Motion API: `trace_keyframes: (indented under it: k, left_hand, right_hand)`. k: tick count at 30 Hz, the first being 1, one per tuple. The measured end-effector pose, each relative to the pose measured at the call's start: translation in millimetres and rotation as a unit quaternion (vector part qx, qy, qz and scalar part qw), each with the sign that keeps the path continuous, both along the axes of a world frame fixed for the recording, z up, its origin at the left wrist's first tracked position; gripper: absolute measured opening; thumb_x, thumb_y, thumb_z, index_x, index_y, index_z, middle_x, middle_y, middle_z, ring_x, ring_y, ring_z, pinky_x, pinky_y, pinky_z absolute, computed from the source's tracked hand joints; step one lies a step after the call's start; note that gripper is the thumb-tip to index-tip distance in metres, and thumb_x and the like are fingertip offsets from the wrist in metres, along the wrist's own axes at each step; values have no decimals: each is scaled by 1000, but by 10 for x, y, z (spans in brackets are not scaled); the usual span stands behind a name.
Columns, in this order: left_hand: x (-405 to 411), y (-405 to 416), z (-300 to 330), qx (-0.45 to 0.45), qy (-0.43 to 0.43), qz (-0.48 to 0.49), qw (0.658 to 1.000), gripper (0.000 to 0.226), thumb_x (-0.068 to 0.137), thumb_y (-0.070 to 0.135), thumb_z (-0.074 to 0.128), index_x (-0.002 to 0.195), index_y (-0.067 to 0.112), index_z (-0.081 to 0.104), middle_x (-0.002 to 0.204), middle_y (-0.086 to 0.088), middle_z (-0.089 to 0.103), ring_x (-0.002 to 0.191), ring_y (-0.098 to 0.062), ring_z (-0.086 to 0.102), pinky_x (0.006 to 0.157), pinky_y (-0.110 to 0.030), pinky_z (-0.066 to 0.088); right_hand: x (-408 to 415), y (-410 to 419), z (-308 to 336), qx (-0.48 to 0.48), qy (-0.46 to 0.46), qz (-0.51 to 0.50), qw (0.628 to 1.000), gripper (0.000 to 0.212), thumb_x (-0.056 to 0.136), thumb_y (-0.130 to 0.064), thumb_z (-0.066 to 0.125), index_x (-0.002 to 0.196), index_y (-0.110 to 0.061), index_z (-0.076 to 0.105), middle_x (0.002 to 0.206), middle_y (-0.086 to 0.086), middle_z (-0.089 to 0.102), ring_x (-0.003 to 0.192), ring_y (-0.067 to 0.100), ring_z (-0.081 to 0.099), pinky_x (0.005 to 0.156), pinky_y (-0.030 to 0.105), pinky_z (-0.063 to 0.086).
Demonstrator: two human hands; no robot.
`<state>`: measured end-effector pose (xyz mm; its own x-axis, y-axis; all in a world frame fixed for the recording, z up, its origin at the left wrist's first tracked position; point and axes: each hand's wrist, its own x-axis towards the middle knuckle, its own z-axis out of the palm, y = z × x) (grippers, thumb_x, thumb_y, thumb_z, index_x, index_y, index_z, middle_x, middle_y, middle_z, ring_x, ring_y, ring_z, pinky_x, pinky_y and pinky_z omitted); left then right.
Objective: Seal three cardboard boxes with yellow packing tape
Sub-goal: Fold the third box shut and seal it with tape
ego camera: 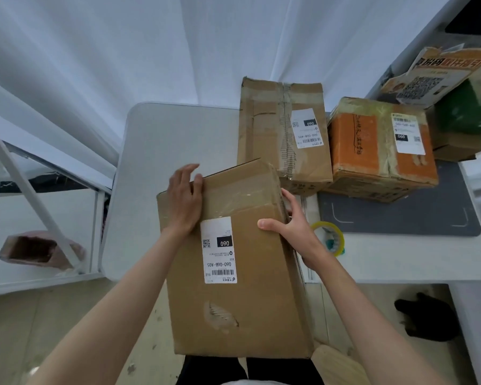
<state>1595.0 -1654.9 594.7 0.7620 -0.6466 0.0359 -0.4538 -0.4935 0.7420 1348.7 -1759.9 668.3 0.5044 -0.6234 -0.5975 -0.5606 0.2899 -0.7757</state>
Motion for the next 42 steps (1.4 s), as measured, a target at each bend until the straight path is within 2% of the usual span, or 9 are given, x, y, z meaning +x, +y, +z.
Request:
trace_keyframes:
  k: [4, 10, 12, 14, 17, 20, 24, 34, 42]
  left_hand:
    - [-282, -193, 600, -86, -14, -34, 996, 47, 101, 48, 35, 135, 23, 55, 129, 8, 58, 118, -13, 49, 105, -32, 33]
    - [-285, -279, 1336, -183, 18, 20, 983, 46, 85, 42, 64, 128, 29, 53, 118, 14, 56, 106, 4, 52, 95, -28, 43]
    - [-173, -238, 1494, -130, 6, 7, 992, 42, 86, 42, 66, 122, 23, 56, 112, 8, 55, 95, 4, 53, 84, -21, 42]
    - [-21, -256, 1611, -21, -23, -9, 999, 43, 89, 47, 65, 120, 18, 58, 112, 3, 55, 91, -7, 55, 78, -22, 37]
    - [109, -395, 1735, 154, -112, -6, 982, 64, 93, 64, 48, 125, 10, 58, 116, -7, 58, 103, -30, 60, 78, -35, 37]
    - [124, -572, 1645, 234, -175, -3, 956, 82, 94, 74, 31, 131, 4, 52, 126, -15, 57, 115, -35, 57, 91, -44, 40]
    - [190, -551, 1311, 227, -152, -6, 962, 78, 95, 71, 34, 130, 3, 49, 128, -15, 57, 119, -33, 52, 100, -46, 37]
    - [419, -553, 1219, 233, -164, -50, 957, 66, 103, 63, 26, 117, 5, 54, 118, -16, 64, 109, -33, 59, 89, -44, 43]
    - [349, -734, 1188, 225, -183, -58, 955, 65, 103, 63, 27, 122, 7, 54, 116, -15, 62, 107, -34, 58, 79, -43, 42]
  right_hand:
    - [315, -56, 419, -97, 21, 59, 993, 118, 51, -60, 89, 149, -56, 23, 135, -2, 33, 133, 22, 38, 115, 49, 38]
    - [688, -12, 902, -281, 67, 135, 948, 116, 61, -58, 86, 153, -50, 15, 130, 1, 31, 130, 26, 31, 115, 47, 31]
    - [780, 45, 952, -332, 91, 149, 927, 119, 61, -62, 83, 154, -46, 11, 133, 4, 31, 129, 28, 31, 115, 48, 30]
    - [872, 120, 948, -372, 113, 161, 907, 122, 59, -67, 80, 154, -39, 9, 135, 8, 31, 128, 30, 32, 115, 51, 29]
    - [1029, 273, 894, -410, 135, 167, 886, 124, 60, -70, 78, 155, -26, 12, 139, 10, 31, 128, 31, 32, 113, 47, 29]
    - [1188, 405, 806, -429, 146, 153, 878, 124, 60, -71, 76, 154, -18, 15, 142, 11, 31, 129, 32, 33, 110, 45, 28]
    - [1268, 548, 657, -441, 172, 153, 868, 131, 60, -77, 72, 157, -11, 14, 146, 12, 32, 131, 32, 34, 112, 44, 26]
    - [1254, 580, 537, -476, 176, 154, 848, 129, 62, -83, 61, 157, -8, 17, 145, 13, 32, 130, 32, 34, 113, 45, 28]
    - [1253, 605, 486, -485, 191, 161, 838, 126, 68, -88, 48, 159, -8, 13, 150, 14, 30, 136, 32, 33, 116, 45, 26]
